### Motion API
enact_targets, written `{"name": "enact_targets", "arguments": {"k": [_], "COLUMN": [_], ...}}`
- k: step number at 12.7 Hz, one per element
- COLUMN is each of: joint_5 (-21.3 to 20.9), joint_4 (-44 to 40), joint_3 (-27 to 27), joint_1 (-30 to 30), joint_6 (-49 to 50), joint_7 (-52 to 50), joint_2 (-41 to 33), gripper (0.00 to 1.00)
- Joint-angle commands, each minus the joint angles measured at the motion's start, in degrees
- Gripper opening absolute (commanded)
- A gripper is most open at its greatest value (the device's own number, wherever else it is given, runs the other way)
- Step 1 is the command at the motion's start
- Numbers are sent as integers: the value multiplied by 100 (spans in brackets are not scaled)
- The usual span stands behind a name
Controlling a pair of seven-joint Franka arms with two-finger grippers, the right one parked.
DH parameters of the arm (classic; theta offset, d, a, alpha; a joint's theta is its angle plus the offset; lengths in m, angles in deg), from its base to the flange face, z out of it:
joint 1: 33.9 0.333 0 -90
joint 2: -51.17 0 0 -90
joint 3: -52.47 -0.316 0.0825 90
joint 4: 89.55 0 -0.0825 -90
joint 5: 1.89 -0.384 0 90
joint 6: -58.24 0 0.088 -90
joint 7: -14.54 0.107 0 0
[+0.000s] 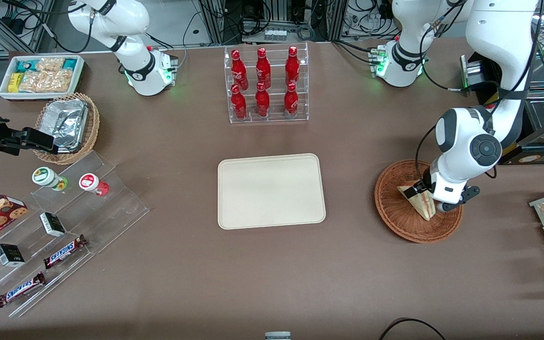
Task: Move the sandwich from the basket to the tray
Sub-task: 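Close the left gripper on the sandwich and lift it from the basket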
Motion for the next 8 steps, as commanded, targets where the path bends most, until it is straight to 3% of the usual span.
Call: {"name": "enact_targets", "arguments": {"k": [1,2,3,4,8], "joint_5": [55,64,64,55,55], "joint_4": [21,21,30,21,-31], "joint_3": [-23,-31,-31,-31,-31], "joint_1": [-49,-49,-49,-49,-49], "joint_6": [-117,-125,-117,-99,93], "joint_7": [-124,-133,-133,-133,-115], "joint_2": [63,90,82,47,-94], "gripper": [58,30,10,0,0]}}
